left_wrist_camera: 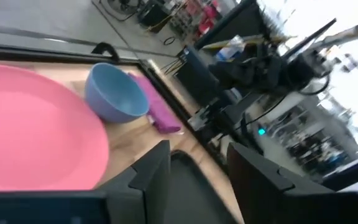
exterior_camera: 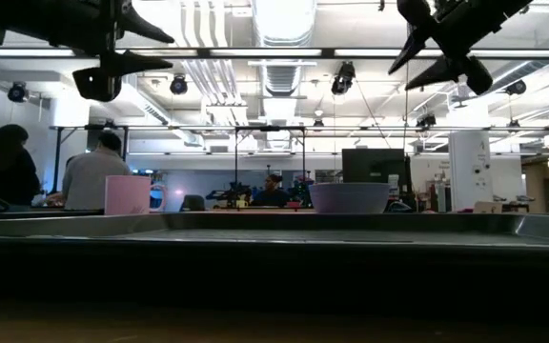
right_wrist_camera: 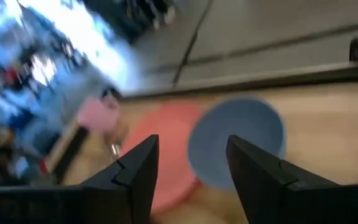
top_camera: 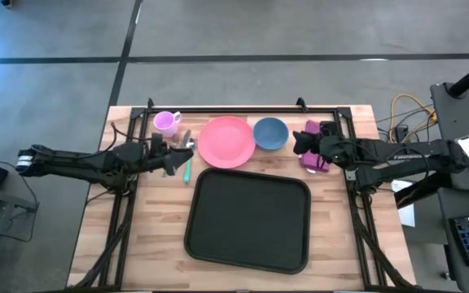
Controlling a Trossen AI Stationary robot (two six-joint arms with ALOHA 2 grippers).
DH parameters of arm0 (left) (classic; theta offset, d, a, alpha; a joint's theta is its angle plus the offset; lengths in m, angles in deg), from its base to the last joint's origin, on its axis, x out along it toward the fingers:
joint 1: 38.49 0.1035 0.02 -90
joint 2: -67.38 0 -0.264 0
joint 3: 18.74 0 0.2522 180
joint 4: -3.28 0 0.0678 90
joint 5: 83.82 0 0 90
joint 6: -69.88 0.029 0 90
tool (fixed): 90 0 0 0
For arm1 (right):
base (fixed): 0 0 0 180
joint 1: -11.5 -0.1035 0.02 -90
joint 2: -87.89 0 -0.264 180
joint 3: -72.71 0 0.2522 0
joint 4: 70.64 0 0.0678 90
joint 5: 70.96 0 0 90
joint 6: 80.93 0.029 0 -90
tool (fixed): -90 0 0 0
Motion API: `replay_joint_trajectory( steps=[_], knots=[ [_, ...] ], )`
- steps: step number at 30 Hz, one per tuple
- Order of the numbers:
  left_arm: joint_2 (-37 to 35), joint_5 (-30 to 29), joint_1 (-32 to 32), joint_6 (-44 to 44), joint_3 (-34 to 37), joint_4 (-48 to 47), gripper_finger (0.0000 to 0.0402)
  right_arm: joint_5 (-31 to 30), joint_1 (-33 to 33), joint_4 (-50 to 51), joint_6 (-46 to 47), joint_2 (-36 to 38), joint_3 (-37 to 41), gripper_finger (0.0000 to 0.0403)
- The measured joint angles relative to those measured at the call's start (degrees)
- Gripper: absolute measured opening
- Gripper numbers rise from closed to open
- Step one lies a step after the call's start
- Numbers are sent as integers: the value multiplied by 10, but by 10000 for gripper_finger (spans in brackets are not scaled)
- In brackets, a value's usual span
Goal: Set up tray
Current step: Put the pink plate on the black tray
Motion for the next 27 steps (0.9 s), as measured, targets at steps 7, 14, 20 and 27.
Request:
replay_joint_trajectory(
  steps=[7, 14, 20, 27],
  knots=[
    [-12, 21, 0, 112, -136, -333, 141, 122, 2, 6, -51, -88, -45, 173],
    [34, -143, 1, -25, -287, -585, 141, 162, 28, 55, -108, -208, -137, 169],
    [87, -157, 1, -39, -328, -620, 141, 209, 70, 85, -179, -283, -220, 169],
    [114, -146, 1, -59, -328, -630, 141, 258, 103, 102, -234, -336, -294, 169]
  ],
)
